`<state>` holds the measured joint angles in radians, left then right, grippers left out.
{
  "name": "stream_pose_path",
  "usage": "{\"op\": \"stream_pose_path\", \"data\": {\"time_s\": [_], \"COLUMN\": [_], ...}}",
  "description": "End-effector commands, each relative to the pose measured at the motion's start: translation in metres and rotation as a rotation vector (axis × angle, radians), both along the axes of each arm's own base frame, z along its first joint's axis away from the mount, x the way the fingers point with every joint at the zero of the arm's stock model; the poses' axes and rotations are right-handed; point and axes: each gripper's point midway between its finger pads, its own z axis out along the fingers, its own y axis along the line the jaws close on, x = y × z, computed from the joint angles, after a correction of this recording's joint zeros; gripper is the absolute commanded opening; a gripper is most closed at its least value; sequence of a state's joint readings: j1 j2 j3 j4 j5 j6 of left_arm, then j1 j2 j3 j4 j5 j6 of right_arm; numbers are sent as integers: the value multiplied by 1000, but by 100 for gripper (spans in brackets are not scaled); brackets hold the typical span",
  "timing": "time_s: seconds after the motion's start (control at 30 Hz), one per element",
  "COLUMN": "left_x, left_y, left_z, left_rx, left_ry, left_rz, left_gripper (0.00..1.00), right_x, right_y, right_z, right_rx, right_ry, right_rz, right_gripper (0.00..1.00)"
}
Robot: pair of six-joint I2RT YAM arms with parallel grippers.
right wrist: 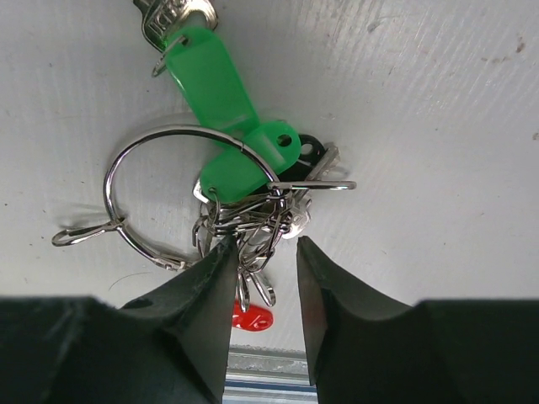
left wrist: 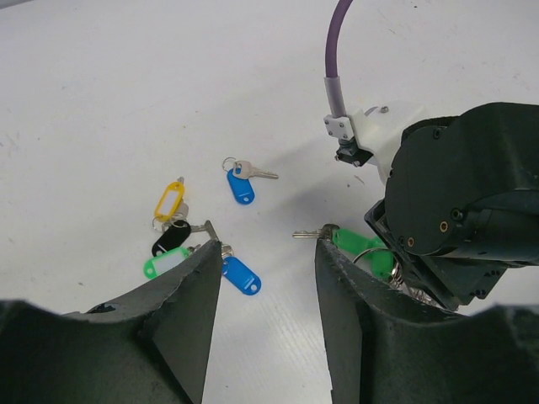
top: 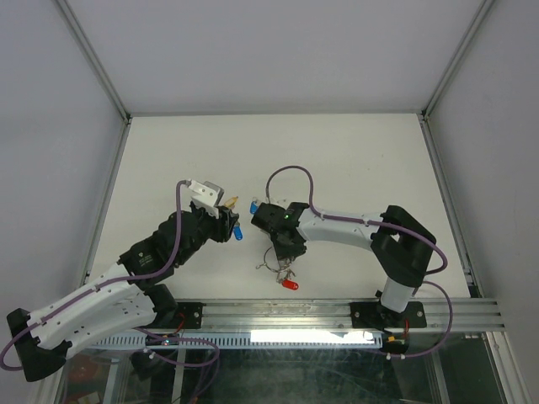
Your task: Put the keys on the keyring
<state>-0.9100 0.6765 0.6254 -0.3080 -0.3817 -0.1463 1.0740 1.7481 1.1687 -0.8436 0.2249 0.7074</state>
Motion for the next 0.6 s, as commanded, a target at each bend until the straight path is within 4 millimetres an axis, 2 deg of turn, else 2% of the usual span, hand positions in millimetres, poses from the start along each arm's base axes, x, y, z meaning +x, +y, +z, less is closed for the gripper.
{"op": "stream_pose_path", "data": {"time_s": [0.0,0.23,0.37,0.57], "left_x": [2,2,2,3], "left_y": [-3,-3,-2,-2], "left_z": [11,9,9,10], "left_rx": [-40,-39,-37,-36], "left_ry": [-22,-21,-20,-22], "left_rz": [6,8,11,14], "left_gripper": [47,47,47,47], "right_x": [5,1,1,8], "right_y": [7,16,17,12], "right_z": [6,0,-1,10], "right_rx": [9,45,46,62], "right_ry": [-21,9,6,-47], "right_rz": [-1,21,21,-4], "right_gripper": [38,40,28,14]}}
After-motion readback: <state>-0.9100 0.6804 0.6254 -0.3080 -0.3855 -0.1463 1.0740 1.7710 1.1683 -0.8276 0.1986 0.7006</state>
